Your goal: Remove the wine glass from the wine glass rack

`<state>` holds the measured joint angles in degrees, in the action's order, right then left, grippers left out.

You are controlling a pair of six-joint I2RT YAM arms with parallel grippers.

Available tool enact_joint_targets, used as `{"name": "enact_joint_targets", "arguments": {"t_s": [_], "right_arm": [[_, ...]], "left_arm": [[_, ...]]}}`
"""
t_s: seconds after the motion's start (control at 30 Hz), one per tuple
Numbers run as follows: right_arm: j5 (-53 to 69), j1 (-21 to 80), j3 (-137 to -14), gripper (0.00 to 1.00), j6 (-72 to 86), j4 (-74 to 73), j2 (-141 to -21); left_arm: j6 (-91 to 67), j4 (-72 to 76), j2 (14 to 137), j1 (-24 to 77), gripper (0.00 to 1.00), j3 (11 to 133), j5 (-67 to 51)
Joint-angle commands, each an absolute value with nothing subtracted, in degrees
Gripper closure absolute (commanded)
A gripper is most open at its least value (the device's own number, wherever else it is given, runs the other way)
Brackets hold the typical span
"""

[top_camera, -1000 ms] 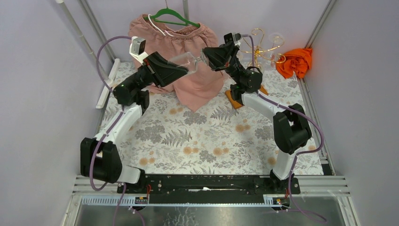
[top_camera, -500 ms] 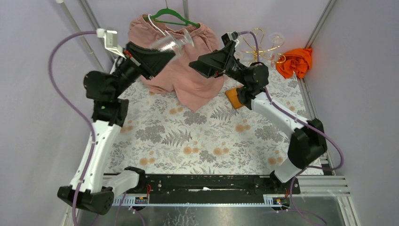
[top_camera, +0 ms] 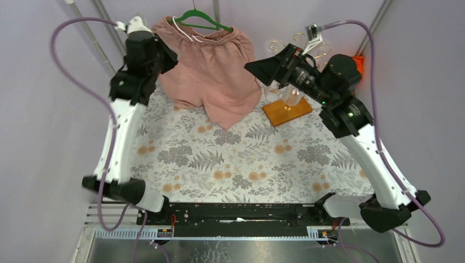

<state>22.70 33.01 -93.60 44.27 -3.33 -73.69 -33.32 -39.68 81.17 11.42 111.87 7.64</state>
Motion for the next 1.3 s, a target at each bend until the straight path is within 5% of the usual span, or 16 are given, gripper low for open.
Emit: {"name": "enact_joint_targets", "arguments": {"t_s": [0.0,0.33,1.27], "right_arm": [[4.6,33.2,-96.6,0.04,28.7,-19.5,-69.6],[-9.9,33.2,-98.2,0.01,23.2,-26.4,-67.5],[-6.2,28.1,-95.5,0.00,24.9,-23.2,-70.9]], "left_arm": [[-31.5,-55.3,89.3,7.7,1.00,111.7,19.2],[-29.4,-57.5,103.7,0.1,1.00,108.2,11.6],[-25.7,-57.1,121.5,-6.7,1.00,106.2,0.5]]}}
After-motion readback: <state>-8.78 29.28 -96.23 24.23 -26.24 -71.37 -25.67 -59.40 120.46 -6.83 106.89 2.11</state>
